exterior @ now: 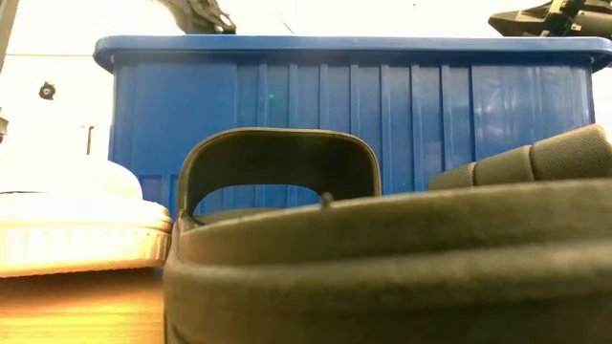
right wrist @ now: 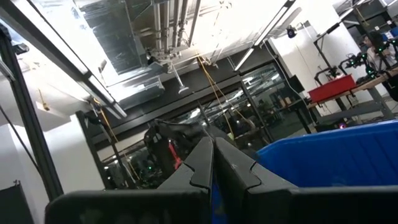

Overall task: Pick and place slides into bin
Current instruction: Put the black slide into the blue bin

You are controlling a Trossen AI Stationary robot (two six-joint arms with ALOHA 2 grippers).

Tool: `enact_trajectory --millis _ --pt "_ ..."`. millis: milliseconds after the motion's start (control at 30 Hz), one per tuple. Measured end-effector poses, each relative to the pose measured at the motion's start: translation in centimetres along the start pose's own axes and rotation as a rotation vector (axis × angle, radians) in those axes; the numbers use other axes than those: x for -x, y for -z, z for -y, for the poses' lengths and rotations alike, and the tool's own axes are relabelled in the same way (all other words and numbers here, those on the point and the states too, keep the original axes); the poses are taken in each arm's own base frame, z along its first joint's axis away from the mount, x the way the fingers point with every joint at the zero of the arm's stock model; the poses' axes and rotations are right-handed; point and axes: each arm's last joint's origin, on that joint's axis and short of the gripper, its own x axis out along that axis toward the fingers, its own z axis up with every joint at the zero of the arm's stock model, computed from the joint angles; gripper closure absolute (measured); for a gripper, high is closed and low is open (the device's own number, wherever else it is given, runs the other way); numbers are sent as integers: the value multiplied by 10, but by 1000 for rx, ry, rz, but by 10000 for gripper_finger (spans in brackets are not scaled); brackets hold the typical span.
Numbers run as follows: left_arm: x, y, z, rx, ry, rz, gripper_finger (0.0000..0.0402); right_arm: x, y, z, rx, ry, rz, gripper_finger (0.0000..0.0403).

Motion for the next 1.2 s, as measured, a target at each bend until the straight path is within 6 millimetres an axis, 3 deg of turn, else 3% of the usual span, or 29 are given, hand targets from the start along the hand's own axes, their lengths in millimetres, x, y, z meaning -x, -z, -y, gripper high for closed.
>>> enact_trajectory --millis 400,700,1067,1200 --pt "84 12 -4 59 159 344 84 0 0 0 13 -2 -3 394" --pt "140 40 0 11 255 562 84 0 0 0 12 0 1 394" --pt "184 74 14 -88 354 719 85 0 0 0 12 0 0 394" --pt "193 88 20 -142 353 691 85 0 0 0 12 1 0 394"
